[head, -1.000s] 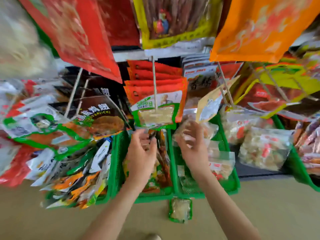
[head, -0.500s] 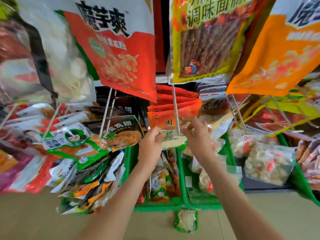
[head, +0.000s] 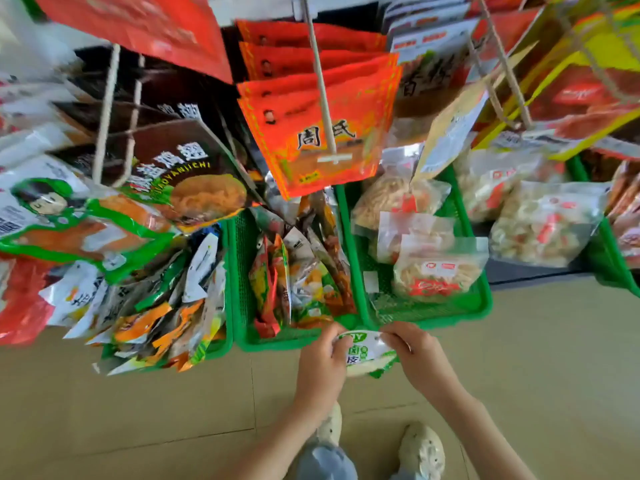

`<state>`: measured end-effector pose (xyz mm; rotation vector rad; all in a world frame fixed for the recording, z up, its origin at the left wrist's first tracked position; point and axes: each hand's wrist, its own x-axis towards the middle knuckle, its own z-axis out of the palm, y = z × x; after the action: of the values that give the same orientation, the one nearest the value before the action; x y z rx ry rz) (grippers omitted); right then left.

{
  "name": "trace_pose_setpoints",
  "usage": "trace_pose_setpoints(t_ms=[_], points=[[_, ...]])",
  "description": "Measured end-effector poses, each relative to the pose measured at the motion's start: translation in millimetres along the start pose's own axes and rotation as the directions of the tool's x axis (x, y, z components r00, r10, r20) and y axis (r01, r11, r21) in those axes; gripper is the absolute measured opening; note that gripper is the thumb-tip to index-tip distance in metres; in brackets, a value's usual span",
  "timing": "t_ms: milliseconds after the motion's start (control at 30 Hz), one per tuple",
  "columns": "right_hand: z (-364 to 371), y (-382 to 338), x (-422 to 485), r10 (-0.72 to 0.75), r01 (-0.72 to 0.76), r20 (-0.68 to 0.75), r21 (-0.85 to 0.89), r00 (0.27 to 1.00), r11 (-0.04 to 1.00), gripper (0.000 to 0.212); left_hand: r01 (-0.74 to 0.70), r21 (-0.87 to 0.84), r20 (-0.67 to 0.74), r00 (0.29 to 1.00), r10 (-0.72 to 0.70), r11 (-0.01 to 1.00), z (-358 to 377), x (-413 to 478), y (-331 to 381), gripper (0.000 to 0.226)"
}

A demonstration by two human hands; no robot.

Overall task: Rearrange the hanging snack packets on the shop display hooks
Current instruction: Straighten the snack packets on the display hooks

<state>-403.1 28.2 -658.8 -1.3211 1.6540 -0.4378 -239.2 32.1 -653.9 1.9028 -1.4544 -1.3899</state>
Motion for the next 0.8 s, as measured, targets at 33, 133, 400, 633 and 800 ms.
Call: trace_pose_setpoints(t_ms=[33, 133, 400, 633, 800], points=[[9, 20, -1, 0.067, -0.067, 0.048, -0.002, 0.997, 0.998, 0.012, 0.041, -0.003, 0.032, 0.999, -0.041, 0.999, 13, -1, -14, 0.021], [34, 70, 4, 0.193, -0.193, 0.14, -0.01, 0.971, 0.981, 0.007, 0.137, 0.015, 0.113, 0.984, -0.138, 0.99, 48, 8, -56, 0.019], [118, 212, 58, 0.279, -0.256, 0.231, -0.127, 0.932, 0.958, 0.015, 0.292, 0.33, 0.243, 0.893, -0.38, 0.898, 125, 75, -170, 0.018], [140, 250, 75, 0.264, -0.234, 0.064, -0.299, 0.962, 0.925, 0.042, 0.349, 0.433, 0.218, 0.854, -0.473, 0.831, 153, 96, -196, 0.033], [67, 165, 35, 0.178, -0.183, -0.119, -0.036, 0.977, 0.982, 0.021, 0.271, 0.353, 0.315, 0.867, -0.387, 0.895, 130, 71, -107, 0.021]])
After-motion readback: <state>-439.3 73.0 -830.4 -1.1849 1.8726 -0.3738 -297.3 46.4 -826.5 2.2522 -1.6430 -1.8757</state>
